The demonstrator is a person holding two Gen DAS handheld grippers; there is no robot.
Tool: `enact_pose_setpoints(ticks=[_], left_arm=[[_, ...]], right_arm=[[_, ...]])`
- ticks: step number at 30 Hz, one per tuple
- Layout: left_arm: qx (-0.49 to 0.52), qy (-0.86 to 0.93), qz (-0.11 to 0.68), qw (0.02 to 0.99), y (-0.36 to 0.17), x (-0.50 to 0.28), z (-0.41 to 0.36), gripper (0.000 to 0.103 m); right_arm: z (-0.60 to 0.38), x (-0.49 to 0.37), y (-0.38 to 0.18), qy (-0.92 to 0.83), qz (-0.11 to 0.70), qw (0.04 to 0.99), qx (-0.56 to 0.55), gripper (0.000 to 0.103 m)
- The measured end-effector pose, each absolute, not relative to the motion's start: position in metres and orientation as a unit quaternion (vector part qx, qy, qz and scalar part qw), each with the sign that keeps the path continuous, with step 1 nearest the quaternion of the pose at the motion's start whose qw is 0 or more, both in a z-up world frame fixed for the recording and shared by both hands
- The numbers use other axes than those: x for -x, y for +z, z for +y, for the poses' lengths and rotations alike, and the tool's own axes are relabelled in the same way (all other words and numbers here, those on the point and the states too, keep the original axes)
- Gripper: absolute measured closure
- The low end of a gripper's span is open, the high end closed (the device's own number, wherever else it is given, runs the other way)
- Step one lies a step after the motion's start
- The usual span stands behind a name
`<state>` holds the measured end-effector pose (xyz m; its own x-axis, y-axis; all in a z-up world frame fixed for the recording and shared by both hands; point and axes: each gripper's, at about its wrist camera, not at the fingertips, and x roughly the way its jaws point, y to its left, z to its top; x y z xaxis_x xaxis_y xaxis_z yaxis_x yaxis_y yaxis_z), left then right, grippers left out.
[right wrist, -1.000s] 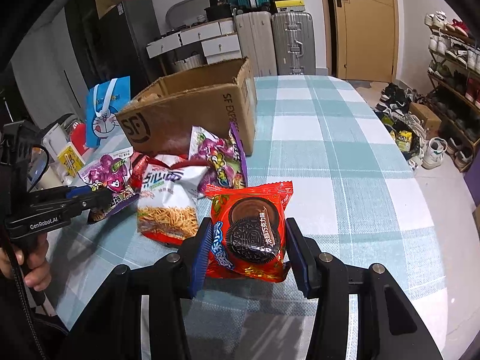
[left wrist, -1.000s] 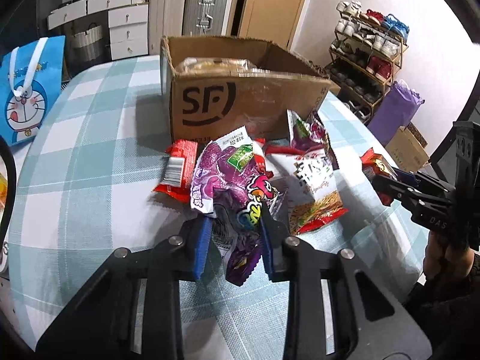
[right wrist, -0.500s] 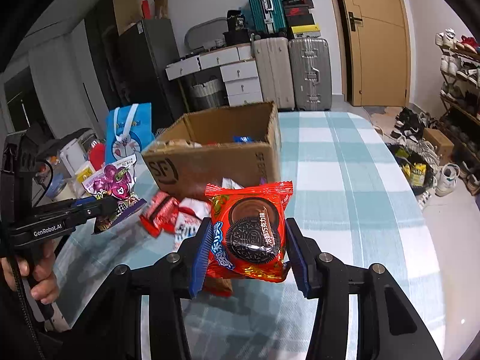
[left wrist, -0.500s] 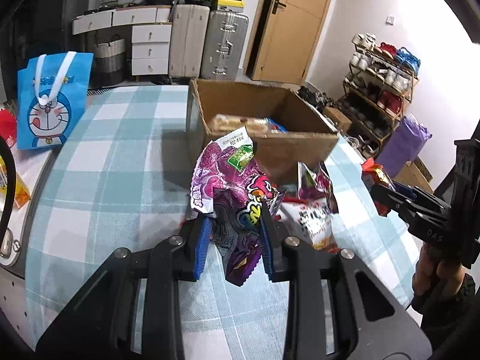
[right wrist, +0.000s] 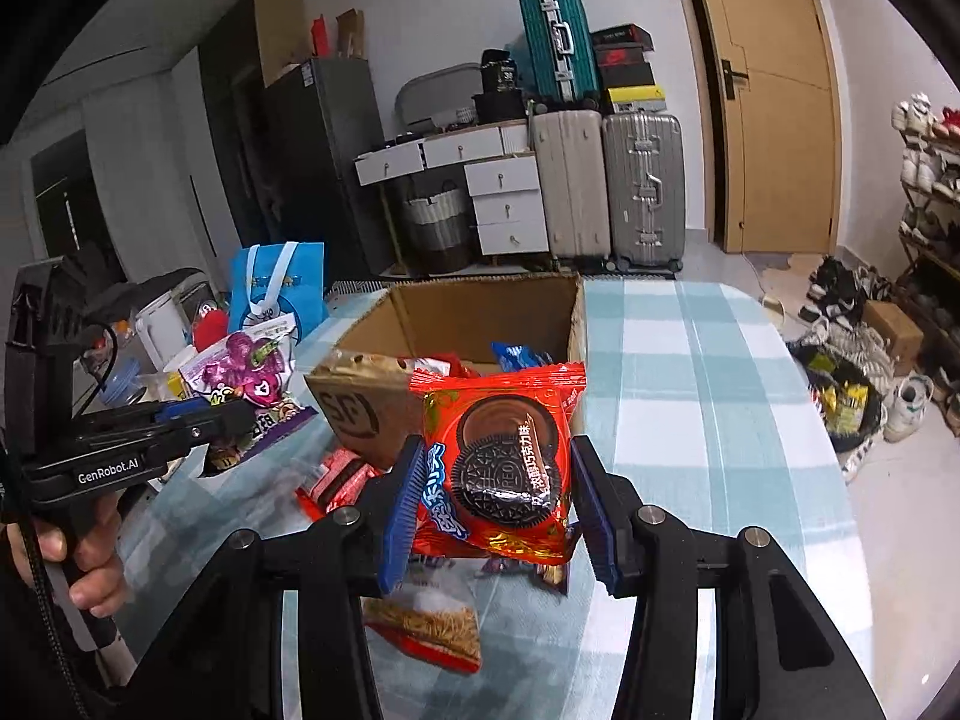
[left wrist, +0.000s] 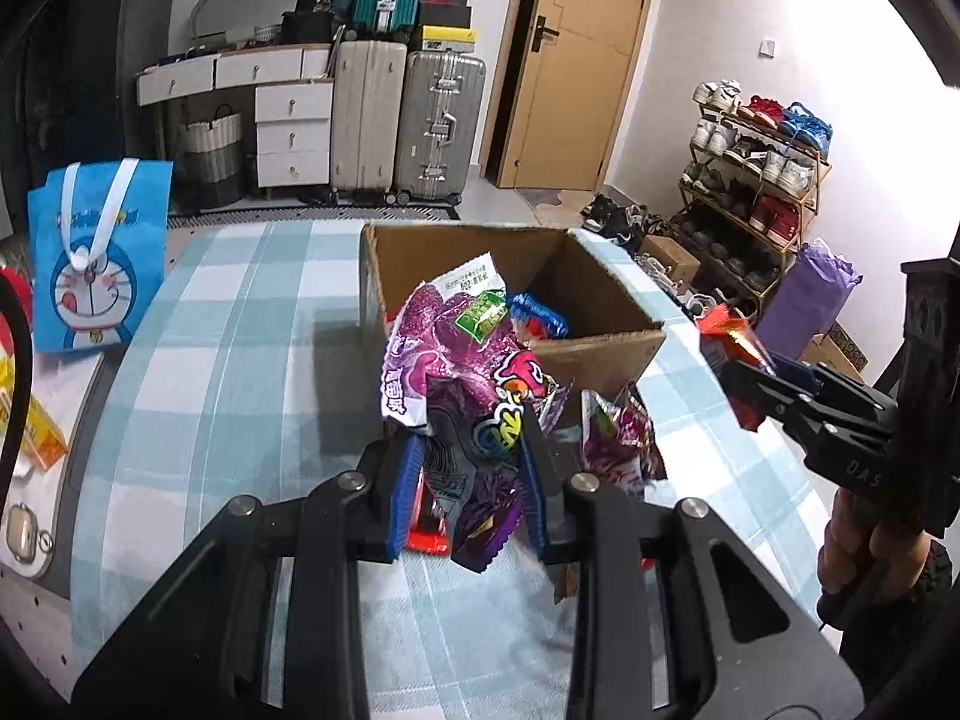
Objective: Organize snacks
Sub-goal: 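Carry the purple bag and Oreo pack over the box with both tools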
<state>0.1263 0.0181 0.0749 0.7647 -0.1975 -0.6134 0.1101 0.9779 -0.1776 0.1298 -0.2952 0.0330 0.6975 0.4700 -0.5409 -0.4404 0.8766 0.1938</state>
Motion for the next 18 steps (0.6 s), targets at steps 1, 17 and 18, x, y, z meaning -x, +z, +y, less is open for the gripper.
enact_pose_setpoints(ticks=[1,17,18], left_arm=[[0.063,-0.083,0.331,0.938,0.078,-0.128,0.017,0.077],[0.048,-0.073,0.32,0.944,0.096,-0.172,0.006,0.077],[0.046,-0.07,0.319,0.944,0.096,-0.175,0.006,0.077]], right_arm=[[-0.295,-0.132,0.034,0.25,0.301,0.92,-0.027,0.055],[-0.272,-0.169,0.048,0.269,0.293,0.917,-0.023,0.055],[-0.27,-0.172,0.049,0.271,0.293,0.916,-0.027,0.055]])
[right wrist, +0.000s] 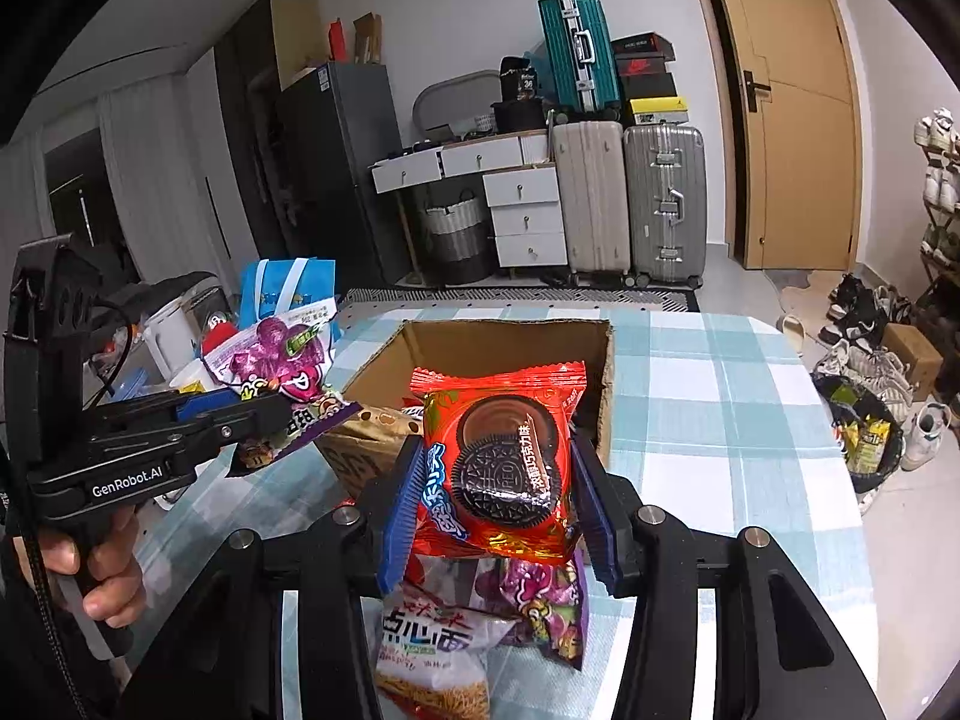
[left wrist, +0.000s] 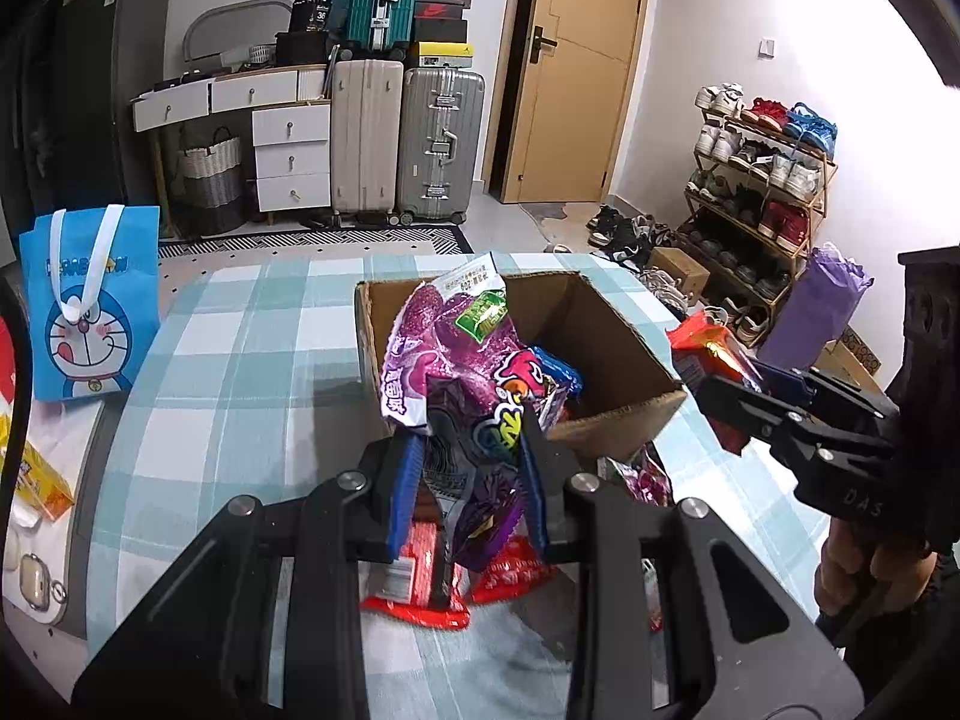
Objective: Organize snacks
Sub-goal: 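Carry the purple bag and Oreo pack over the box with both tools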
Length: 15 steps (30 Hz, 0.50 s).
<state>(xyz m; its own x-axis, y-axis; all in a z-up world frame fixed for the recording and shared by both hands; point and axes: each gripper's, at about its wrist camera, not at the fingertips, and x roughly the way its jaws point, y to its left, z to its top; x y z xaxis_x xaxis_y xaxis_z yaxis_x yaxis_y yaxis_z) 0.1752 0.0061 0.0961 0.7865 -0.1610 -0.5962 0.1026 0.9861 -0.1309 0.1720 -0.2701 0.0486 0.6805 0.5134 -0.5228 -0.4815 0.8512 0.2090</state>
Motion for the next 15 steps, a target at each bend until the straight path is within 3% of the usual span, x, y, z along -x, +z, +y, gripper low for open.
enact_pose_setpoints(ticks=[15], left_arm=[[0.033,-0.067,0.325,0.943,0.096,-0.226,-0.005,0.077]], right_arm=[[-0.258,-0.209,0.046,0.283,0.302,0.909,-0.044,0.055]])
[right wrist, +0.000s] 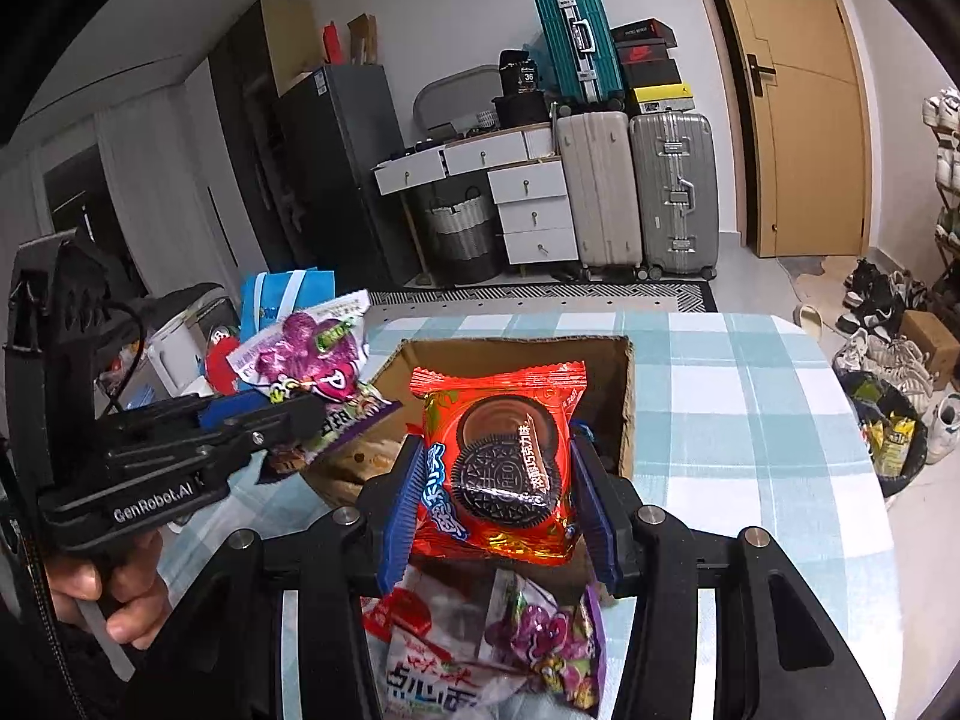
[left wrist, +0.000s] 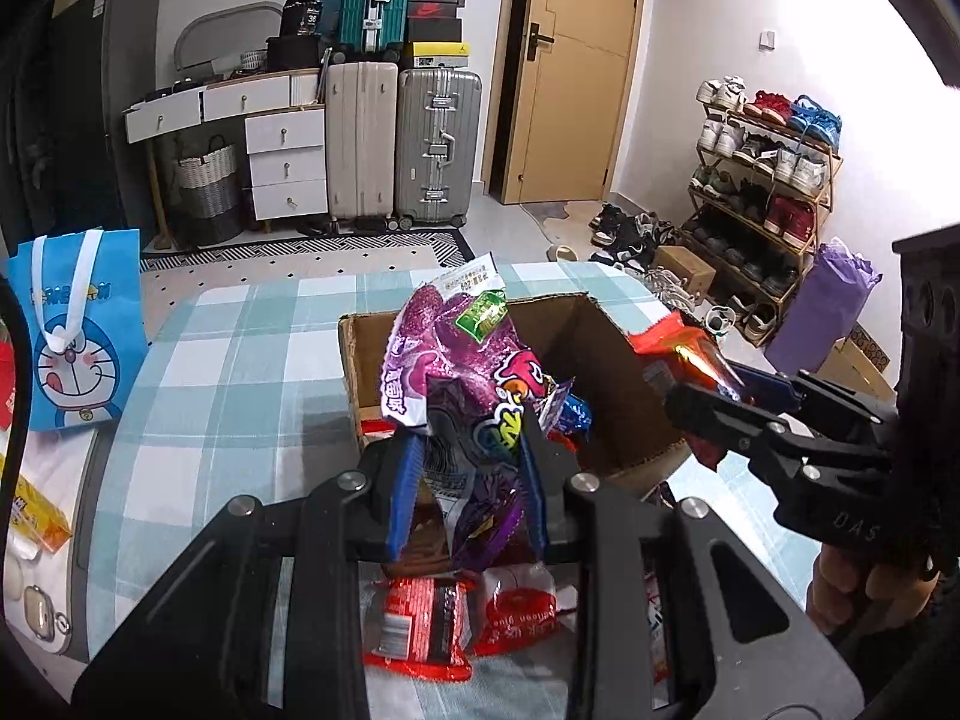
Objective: Organize snacks
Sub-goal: 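Carry the purple bag and Oreo pack over the box with both tools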
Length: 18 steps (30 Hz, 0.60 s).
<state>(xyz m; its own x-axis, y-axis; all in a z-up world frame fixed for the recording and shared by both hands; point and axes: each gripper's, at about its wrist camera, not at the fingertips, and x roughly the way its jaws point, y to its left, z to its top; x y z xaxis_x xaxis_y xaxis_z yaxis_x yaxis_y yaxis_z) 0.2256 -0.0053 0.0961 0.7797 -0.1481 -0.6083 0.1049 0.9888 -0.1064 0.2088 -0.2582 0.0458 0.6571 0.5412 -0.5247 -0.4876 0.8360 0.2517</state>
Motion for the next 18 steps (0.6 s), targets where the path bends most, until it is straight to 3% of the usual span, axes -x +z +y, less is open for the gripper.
enact_pose_setpoints(ticks=[18], left_arm=[[0.027,-0.069,0.351,0.934,0.06,-0.283,-0.008,0.077]], right_arm=[[-0.235,-0.25,0.032,0.278,0.316,0.906,-0.033,0.055]])
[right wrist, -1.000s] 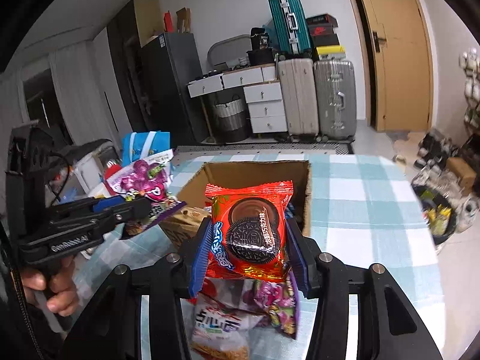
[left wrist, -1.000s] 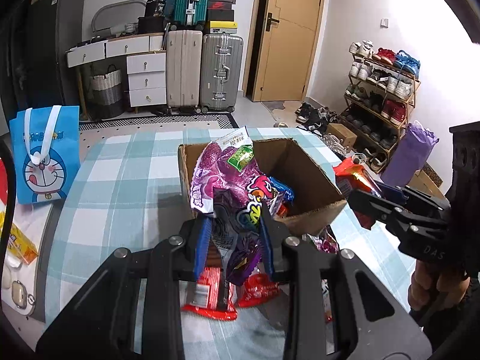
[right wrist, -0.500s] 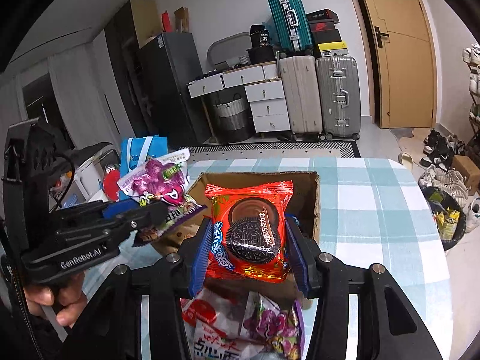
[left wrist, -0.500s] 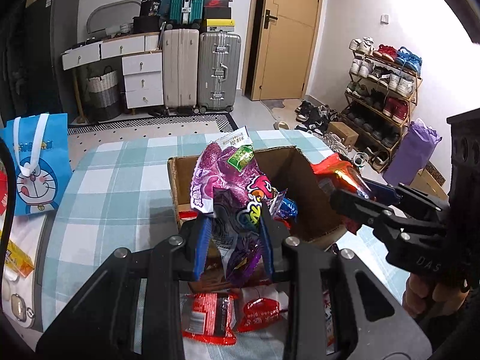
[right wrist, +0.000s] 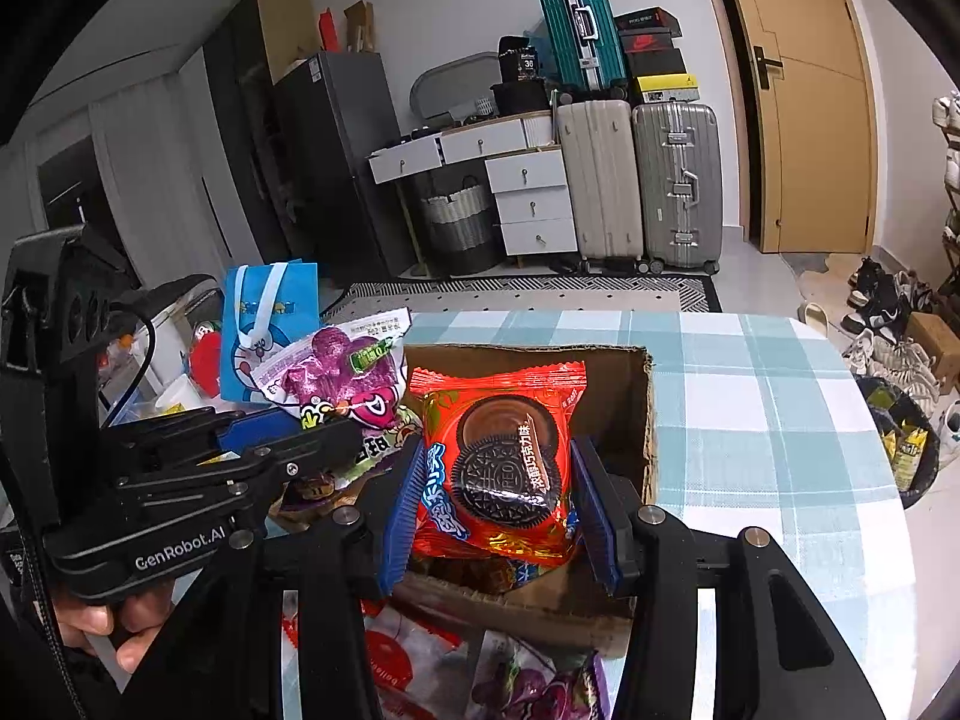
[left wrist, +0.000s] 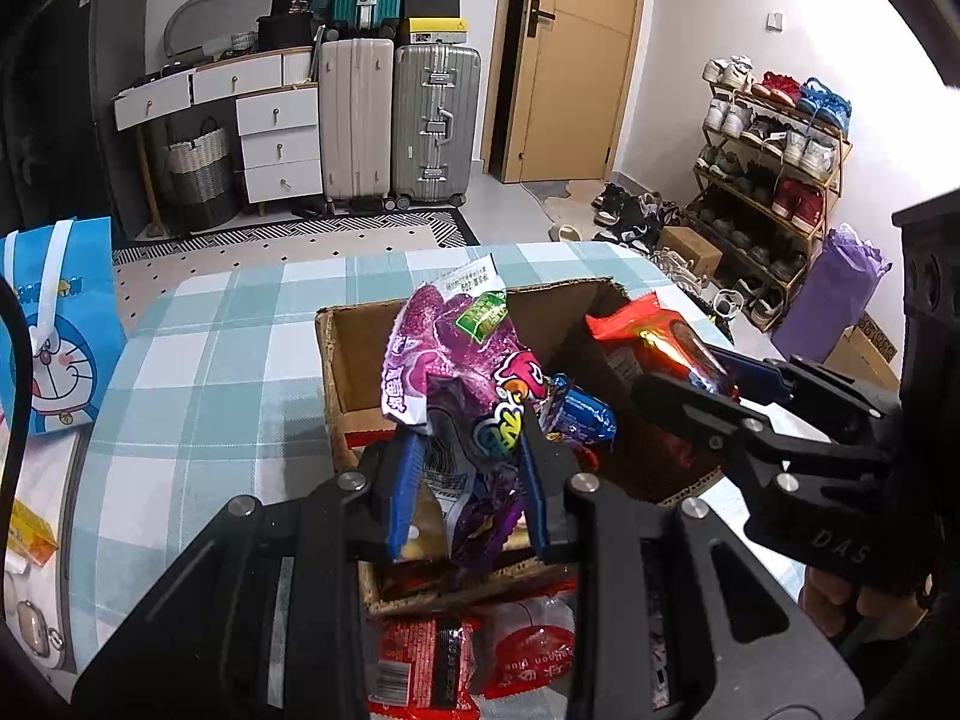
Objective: Organize snacks
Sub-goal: 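Carry the purple bag and Oreo pack over the box with both tools, then open both tools to drop the packs into the box, then move both tools back to the snacks in front of the box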
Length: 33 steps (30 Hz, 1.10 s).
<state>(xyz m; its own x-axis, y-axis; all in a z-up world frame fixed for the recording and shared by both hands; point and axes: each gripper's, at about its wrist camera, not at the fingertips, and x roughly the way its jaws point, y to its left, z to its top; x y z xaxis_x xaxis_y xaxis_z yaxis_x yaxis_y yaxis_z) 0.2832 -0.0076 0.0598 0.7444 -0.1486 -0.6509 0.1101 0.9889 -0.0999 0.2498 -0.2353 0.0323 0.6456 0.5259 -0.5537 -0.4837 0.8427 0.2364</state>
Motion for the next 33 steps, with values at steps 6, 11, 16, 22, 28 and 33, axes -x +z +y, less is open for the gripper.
enact_pose_setpoints(ticks=[6,11,16,22,28,33], left_arm=[[0.022,-0.071,0.358,0.931,0.052,-0.298,-0.011,0.077],[0.016,-0.067,0.367,0.928,0.042,-0.309,-0.015,0.077],[0.017,-0.063,0.371,0.926,0.035,-0.315,-0.013,0.077],[0.01,-0.054,0.372,0.927,0.035,-0.317,-0.013,0.077],[0.006,-0.061,0.355,0.933,0.048,-0.297,-0.009,0.051],[0.013,-0.063,0.34,0.938,0.061,-0.269,-0.002,0.018]], right_arm=[[-0.233,-0.263,0.026,0.275,0.321,0.905,-0.035,0.055],[-0.233,-0.27,0.022,0.271,0.323,0.906,-0.034,0.055],[-0.235,-0.277,0.017,0.269,0.327,0.905,-0.035,0.055],[-0.233,-0.28,0.016,0.27,0.328,0.905,-0.029,0.055],[-0.234,-0.271,0.025,0.273,0.31,0.911,-0.012,0.033],[-0.251,-0.254,0.031,0.258,0.312,0.914,-0.011,0.003]])
